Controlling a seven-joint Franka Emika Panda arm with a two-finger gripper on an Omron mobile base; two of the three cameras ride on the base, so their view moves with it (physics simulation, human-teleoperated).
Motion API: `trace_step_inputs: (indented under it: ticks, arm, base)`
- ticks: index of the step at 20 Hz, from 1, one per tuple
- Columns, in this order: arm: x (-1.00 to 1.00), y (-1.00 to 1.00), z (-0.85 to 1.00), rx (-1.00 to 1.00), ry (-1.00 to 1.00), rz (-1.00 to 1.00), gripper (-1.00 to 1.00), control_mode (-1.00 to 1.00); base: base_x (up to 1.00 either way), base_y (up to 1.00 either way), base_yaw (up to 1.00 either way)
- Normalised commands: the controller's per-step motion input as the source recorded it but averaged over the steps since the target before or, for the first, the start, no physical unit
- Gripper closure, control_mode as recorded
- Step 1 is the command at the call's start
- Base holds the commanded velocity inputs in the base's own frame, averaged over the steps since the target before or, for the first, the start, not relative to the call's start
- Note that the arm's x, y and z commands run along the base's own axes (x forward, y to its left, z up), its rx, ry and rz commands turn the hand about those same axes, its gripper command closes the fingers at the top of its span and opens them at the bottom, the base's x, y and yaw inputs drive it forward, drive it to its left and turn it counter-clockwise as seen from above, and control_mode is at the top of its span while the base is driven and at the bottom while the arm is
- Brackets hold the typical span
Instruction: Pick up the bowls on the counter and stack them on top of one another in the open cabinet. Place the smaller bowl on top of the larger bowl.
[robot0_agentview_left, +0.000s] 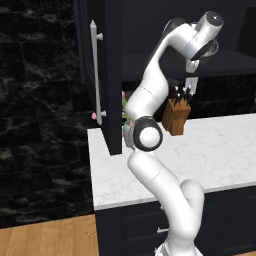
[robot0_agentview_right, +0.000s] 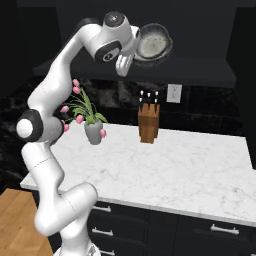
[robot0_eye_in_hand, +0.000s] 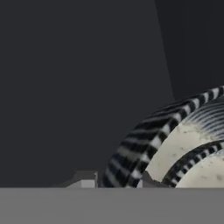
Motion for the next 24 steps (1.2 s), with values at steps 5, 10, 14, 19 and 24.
trace_step_inputs:
  ticks: [5,10,14,19,24]
  arm:
    - [-0.01,0.00,0.00,-0.04,-0.04,0.09,-1.00,-1.00]
    - [-0.89,0.12,0.00,-0.04,-0.07,0.05,-1.00,-1.00]
    - [-1.00,0.27,-0.17,-0.04,-0.03,0.00,-1.00,-1.00]
    - [-1.00,0.23,-0.22,-0.01,0.00,0.00,-1.00,-1.00]
    - [-1.00,0.06,-0.39,0.00,0.00,0.00,-1.00,-1.00]
  base:
    - [0.00,0.00,0.00]
    - [0.00,0.00,0.00]
    - [0.00,0.00,0.00]
    - [0.00,0.00,0.00]
    - [0.00,0.00,0.00]
